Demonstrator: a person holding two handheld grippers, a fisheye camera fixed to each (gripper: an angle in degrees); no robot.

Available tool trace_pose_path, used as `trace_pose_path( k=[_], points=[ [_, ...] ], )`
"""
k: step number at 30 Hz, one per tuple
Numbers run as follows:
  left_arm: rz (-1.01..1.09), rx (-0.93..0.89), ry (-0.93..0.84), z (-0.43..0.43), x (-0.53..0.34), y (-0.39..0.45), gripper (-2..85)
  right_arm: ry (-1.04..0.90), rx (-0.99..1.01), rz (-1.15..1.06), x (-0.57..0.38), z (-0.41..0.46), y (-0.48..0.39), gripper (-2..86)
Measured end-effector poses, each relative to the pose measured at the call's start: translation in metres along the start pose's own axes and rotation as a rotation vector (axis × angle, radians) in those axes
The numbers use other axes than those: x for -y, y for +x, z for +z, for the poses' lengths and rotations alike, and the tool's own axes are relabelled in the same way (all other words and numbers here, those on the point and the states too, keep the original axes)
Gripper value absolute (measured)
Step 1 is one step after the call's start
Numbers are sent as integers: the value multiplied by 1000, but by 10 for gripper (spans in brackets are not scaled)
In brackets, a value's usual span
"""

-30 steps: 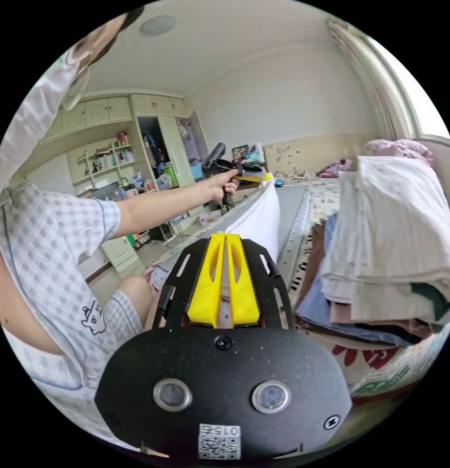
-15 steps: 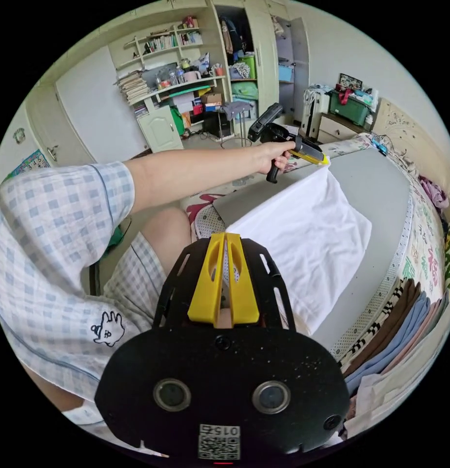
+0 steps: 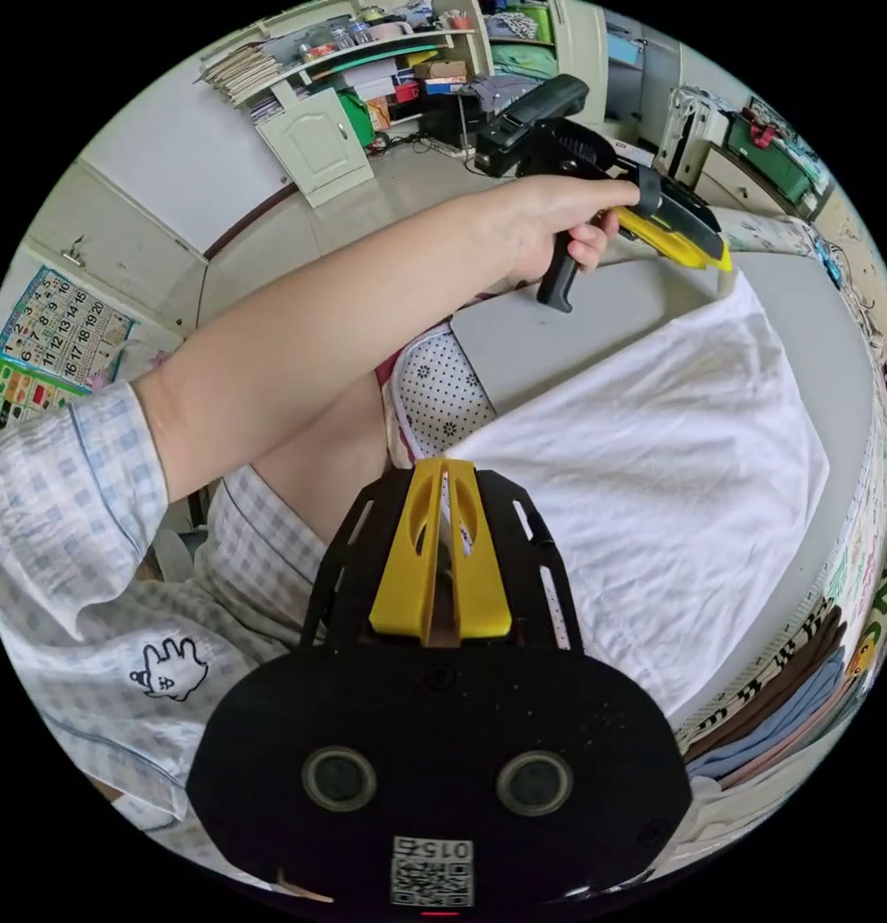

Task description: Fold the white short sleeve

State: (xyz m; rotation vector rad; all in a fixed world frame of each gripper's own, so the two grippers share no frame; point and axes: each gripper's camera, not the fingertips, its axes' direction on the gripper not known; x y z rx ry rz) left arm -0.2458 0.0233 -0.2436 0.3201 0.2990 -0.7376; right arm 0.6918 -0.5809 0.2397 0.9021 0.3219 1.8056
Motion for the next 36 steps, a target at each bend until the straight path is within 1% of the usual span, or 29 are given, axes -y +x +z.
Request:
trace_pose_path(
  k=[2, 4, 5, 6, 7, 8, 9, 10, 12, 13, 14, 15, 16, 17, 19, 21, 22, 25, 27, 31, 34, 36],
  points=[
    [14, 10, 14, -13, 3, 7, 82, -5, 91, -46, 7, -6, 9, 24],
    [34, 42, 34, -18, 1, 14, 82, 17, 234, -129, 10, -24, 18, 32],
    [51, 67, 21, -17, 1, 18, 83, 40, 339, -203, 10, -44, 28, 35],
    [58, 80, 7, -16, 2, 20, 84, 114, 399, -244, 8, -72, 46, 36],
    [71, 104, -17, -12, 4, 22, 88, 211, 393, -249, 6, -104, 72, 35],
    [70, 123, -29, -9, 5, 22, 91, 260, 368, -234, 6, -120, 89, 35],
    [66, 128, -34, -7, 6, 22, 93, 361, 281, -163, 7, -149, 129, 36],
    [60, 128, -42, -4, 8, 21, 96, 409, 224, -102, 8, -162, 152, 37],
    [56, 124, -51, 1, 10, 22, 99, 549, -28, 203, 17, -199, 256, 51],
    [62, 123, -61, 5, 11, 24, 99, 587, -123, 335, 23, -205, 304, 58],
    [69, 133, -79, 10, 13, 27, 101, 583, -159, 389, 28, -204, 327, 63],
    [73, 140, -89, 13, 14, 28, 101, 546, -199, 480, 41, -195, 371, 73],
    [77, 146, -105, 18, 15, 31, 101, 521, -204, 520, 48, -189, 392, 77],
    [83, 138, -110, 23, 17, 34, 99, 502, -189, 584, 61, -177, 428, 85],
    [80, 117, -116, 29, 17, 37, 93, 484, -123, 620, 87, -152, 477, 89],
    [70, 102, -132, 35, 18, 39, 83, 462, -73, 605, 110, -137, 497, 89],
    [66, 92, -145, 39, 18, 40, 76, 443, -80, 601, 119, -132, 502, 87],
    [62, 81, -171, 47, 16, 45, 47, 375, -250, 631, 164, -118, 515, 30],
    [67, 56, -166, 49, 12, 49, 26, 400, -253, 657, 176, -123, 522, 13],
    [55, 109, -145, 50, 5, 60, 4, 478, -200, 709, 189, -141, 543, 2],
    [48, 157, -190, 64, 2, 70, 4, 432, -240, 707, 206, -133, 551, 0],
    [49, 195, -211, 72, 0, 77, 7, 401, -300, 687, 226, -133, 550, -3]
  ],
)
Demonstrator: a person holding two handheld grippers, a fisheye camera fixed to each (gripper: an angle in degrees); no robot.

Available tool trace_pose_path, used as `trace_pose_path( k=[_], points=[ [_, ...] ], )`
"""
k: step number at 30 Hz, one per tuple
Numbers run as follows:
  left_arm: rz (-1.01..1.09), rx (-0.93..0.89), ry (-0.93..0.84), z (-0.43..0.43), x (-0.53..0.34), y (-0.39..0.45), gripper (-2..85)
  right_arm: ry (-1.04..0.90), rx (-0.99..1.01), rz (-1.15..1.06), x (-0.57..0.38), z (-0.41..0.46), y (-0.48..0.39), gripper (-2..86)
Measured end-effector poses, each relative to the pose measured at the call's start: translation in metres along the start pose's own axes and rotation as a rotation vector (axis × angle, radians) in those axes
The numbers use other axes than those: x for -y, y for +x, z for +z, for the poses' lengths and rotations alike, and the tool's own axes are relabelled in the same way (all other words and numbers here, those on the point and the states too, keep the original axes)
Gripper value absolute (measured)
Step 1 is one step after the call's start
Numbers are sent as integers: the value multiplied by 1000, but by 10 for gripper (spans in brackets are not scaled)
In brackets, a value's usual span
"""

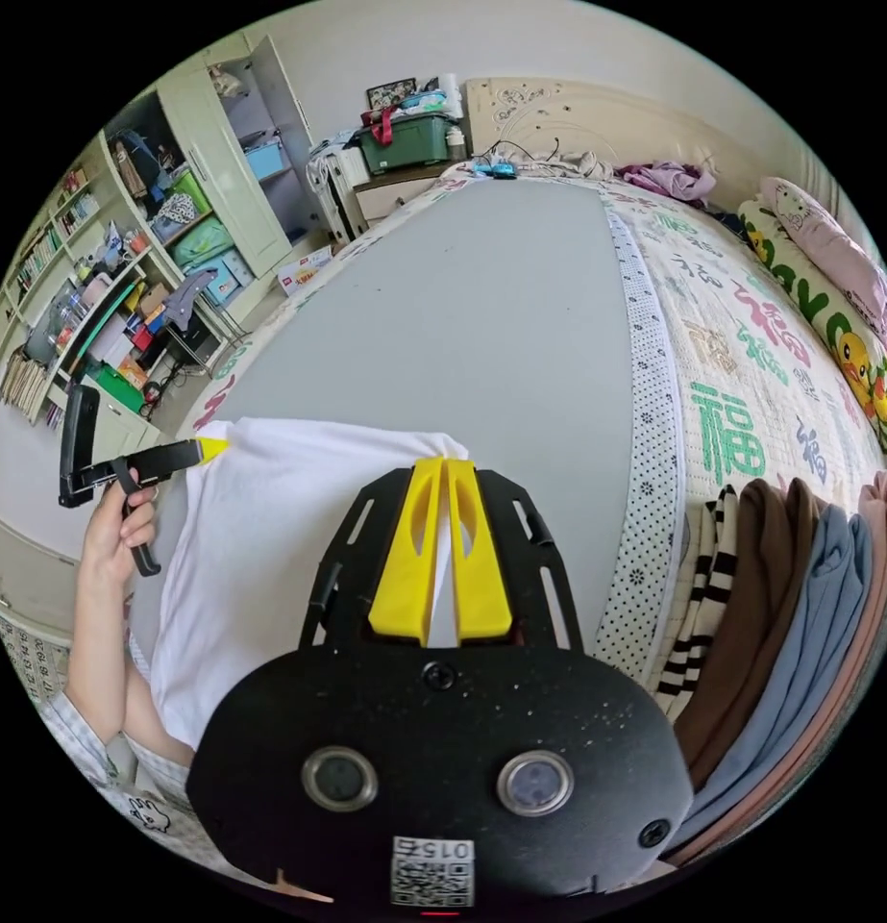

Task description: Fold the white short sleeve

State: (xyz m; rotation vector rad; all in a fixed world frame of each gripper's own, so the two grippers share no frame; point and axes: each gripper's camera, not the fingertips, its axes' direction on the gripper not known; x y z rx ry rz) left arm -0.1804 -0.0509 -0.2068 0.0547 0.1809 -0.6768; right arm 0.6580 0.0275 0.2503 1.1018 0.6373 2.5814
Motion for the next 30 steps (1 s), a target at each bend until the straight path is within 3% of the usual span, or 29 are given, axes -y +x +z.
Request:
trace_pose_path(
  k=[6, 10, 12, 14, 17, 23, 28, 30],
  points=[
    [66, 212, 22, 3, -20, 47, 50, 35, -101, -61, 18, -14, -18, -8],
    [252, 409, 148, -30, -63, 112, 56, 72, -172, -61, 16, -44, -9, -8],
    [459, 370, 188, -41, -93, 157, 44, 113, -152, -44, 16, -68, -3, -7],
    [747, 122, 140, -33, -125, 217, 37, 137, -76, -11, 21, -85, 3, -5],
    [931, -148, -36, 17, -154, 280, 100, 146, 49, 1, 31, -102, 7, 3],
    [1124, 31, -272, 113, -205, 337, 98, 78, 91, -49, 49, -109, -9, 36],
    [1147, 46, -290, 120, -209, 343, 78, 26, 47, -119, 68, -113, -34, 17],
    [1157, 53, -291, 121, -210, 345, 74, -11, -75, -147, 75, -109, -50, 3]
  ],
)
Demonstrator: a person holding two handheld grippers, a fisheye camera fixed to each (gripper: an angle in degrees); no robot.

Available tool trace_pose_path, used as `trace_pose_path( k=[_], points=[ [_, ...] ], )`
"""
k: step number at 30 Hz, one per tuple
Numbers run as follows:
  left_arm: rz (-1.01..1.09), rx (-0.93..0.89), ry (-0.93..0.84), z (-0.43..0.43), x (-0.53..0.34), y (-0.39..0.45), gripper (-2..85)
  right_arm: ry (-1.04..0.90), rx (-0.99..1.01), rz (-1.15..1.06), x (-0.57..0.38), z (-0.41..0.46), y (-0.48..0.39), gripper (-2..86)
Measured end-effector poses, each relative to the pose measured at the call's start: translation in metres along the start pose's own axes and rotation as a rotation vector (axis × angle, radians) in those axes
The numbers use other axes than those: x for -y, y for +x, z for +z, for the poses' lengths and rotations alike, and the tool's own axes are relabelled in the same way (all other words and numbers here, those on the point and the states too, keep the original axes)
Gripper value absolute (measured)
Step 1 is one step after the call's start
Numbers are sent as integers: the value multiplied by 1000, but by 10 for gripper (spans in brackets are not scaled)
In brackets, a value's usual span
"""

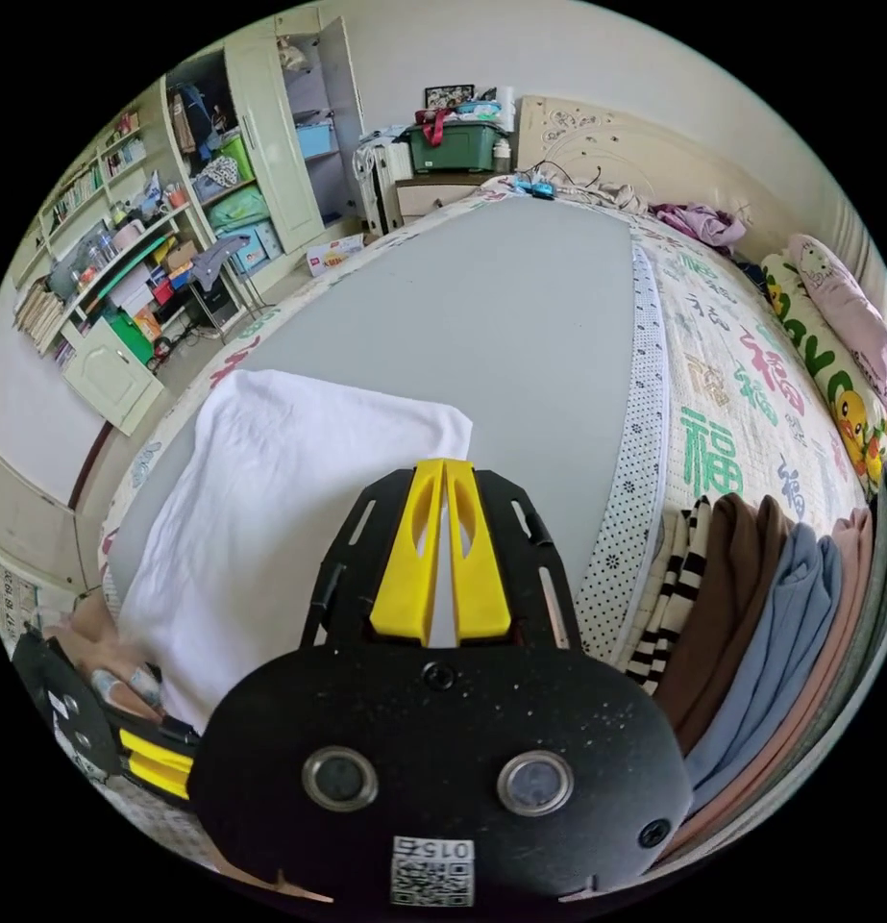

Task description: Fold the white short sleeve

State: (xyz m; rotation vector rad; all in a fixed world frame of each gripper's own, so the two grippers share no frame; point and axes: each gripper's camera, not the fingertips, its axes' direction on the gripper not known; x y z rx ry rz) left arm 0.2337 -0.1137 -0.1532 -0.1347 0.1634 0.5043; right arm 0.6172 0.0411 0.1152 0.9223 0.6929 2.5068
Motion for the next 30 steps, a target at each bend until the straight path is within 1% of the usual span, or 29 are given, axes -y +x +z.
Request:
trace_pose_path(
  k=[3, 7, 9, 10, 12, 13, 14, 15, 17, 18, 20, 23, 25, 27, 30],
  points=[
    [4, 4, -5, 0, 2, 0, 70, -15, -53, -10, 10, -12, -9, -2],
    [-8, -11, -5, -4, 2, -9, 72, 14, -48, 29, 15, -44, -3, 0],
    [-19, -40, 6, -15, 1, -15, 76, 33, -5, 77, 14, -62, 9, 5],
    [-7, -67, 33, -31, 0, -19, 78, 43, 14, 100, 14, -69, 14, 7],
    [-11, -93, 126, -65, -8, -32, 79, 104, 124, 196, 9, -94, 40, 24],
    [-59, -67, 206, -89, -20, -49, 80, 124, 209, 238, 6, -103, 53, 34],
    [-155, -16, 283, -111, -38, -73, 82, 128, 251, 259, 5, -106, 59, 39],
    [-219, 10, 319, -120, -50, -89, 83, 129, 320, 296, 3, -111, 68, 49],
    [-534, 76, 425, -141, -111, -157, 95, 120, 352, 333, 1, -118, 74, 67],
    [-614, 76, 442, -142, -129, -174, 102, 123, 333, 359, 0, -126, 75, 77],
    [-866, 46, 465, -141, -190, -224, 128, 154, 321, 355, 0, -141, 71, 88],
    [-972, 101, 467, -145, -222, -246, 138, 132, 336, 315, 3, -153, 55, 98],
    [-991, 85, 481, -143, -228, -257, 138, 98, 343, 297, 4, -159, 42, 105],
    [-1030, 73, 461, -135, -232, -270, 139, 84, 348, 291, 2, -165, 33, 107],
    [-1097, 140, 380, -122, -234, -288, 141, 51, 374, 284, -5, -171, 18, 108]
  ],
)
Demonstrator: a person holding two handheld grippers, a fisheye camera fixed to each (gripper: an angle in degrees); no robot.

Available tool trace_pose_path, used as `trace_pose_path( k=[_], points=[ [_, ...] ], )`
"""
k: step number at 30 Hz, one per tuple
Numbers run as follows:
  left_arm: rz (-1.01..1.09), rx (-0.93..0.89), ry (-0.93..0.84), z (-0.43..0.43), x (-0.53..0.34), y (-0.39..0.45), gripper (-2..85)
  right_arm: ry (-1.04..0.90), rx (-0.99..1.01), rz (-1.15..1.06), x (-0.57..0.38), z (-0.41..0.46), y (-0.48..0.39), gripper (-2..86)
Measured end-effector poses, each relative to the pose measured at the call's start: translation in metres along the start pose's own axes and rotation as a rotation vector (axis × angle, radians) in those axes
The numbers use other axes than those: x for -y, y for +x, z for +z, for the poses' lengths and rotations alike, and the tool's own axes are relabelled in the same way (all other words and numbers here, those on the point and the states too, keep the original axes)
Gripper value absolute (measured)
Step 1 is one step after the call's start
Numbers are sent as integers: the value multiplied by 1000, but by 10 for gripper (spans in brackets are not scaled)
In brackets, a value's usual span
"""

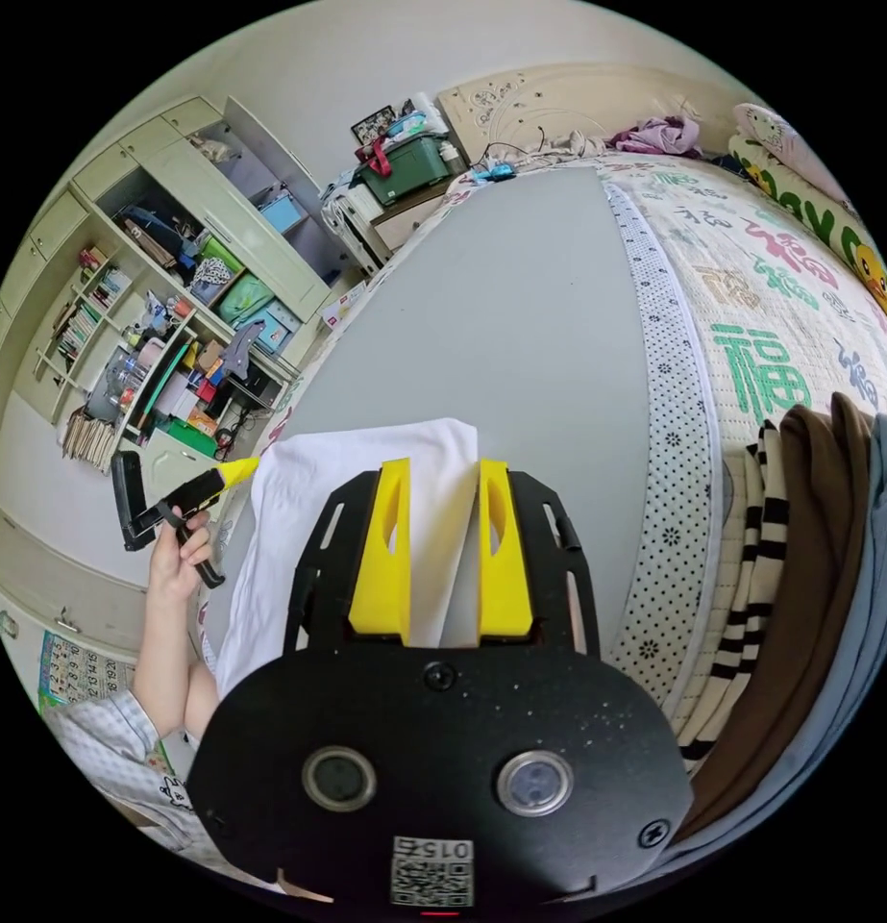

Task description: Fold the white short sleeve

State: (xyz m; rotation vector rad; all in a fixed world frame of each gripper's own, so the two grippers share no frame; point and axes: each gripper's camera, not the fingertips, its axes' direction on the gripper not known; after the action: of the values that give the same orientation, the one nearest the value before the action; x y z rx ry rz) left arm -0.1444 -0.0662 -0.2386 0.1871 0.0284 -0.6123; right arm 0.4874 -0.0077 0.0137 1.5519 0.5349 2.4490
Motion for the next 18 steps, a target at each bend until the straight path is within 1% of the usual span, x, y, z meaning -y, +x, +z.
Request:
trace_pose_path(
  k=[5, 12, 18],
  points=[
    [-3, -62, -90, 19, 17, -8, 153, -3, 13, 10, -27, -9, -16, 104],
    [-10, -144, -105, 23, 23, -19, 137, 5, 80, 58, -86, -10, -34, 89],
    [-30, -182, -135, 27, 21, -25, 107, -14, 40, 27, -149, 4, -73, 82]
  ],
)
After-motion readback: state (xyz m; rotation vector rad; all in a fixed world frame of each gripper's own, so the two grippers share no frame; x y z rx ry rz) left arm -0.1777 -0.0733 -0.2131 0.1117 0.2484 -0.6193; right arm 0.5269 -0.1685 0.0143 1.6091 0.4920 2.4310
